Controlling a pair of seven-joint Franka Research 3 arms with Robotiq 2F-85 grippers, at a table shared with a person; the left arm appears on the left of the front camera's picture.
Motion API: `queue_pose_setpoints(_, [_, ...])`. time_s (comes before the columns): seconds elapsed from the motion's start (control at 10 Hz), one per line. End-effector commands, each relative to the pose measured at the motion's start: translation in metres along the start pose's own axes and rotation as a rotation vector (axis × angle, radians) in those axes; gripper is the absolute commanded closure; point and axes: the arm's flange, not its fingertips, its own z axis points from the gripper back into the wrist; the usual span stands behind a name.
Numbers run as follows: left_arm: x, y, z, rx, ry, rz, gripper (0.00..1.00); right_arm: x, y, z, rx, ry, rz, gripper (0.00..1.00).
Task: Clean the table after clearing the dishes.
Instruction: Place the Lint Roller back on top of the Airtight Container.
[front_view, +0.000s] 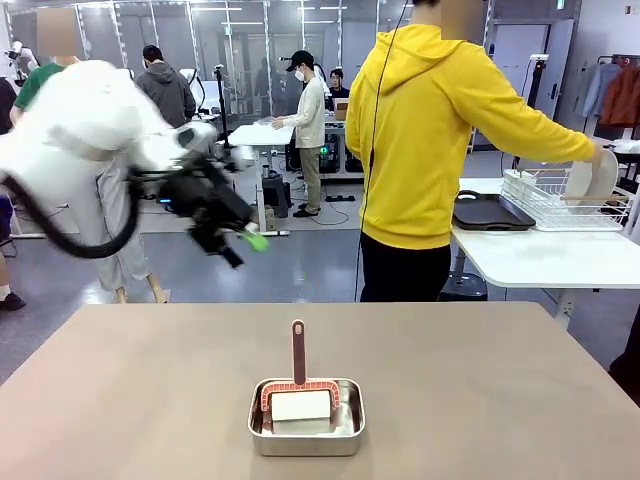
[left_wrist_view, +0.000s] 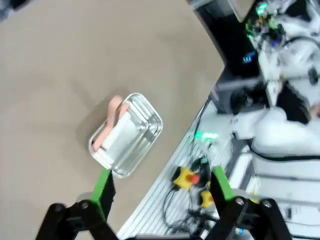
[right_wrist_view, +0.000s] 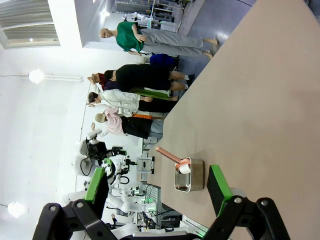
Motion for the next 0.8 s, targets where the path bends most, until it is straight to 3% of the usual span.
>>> queue_pose_setpoints(0.0, [-0.104,0.028,0.050,0.054,-0.268,0.136,0.03,-0.004,0.004,0.000,0.010,-0.003,-0.002,0.00])
queue_pose_setpoints(0.4, [-0.261,0.124,0.130,-0.017,-0.554,0.424,0.03,-0.004,0.004,0.000,0.010,-0.003,-0.002,0.00])
queue_pose_setpoints(0.6, [-0.318,0.164,0.144,-0.033,-0.674,0.546,0.03,-0.004,0.004,0.000,0.010,-0.003,-0.002,0.00])
queue_pose_setpoints(0.7, [-0.329,0.179,0.143,-0.015,-0.684,0.589,0.03,-0.004,0.004,0.000,0.010,-0.003,-0.002,0.00])
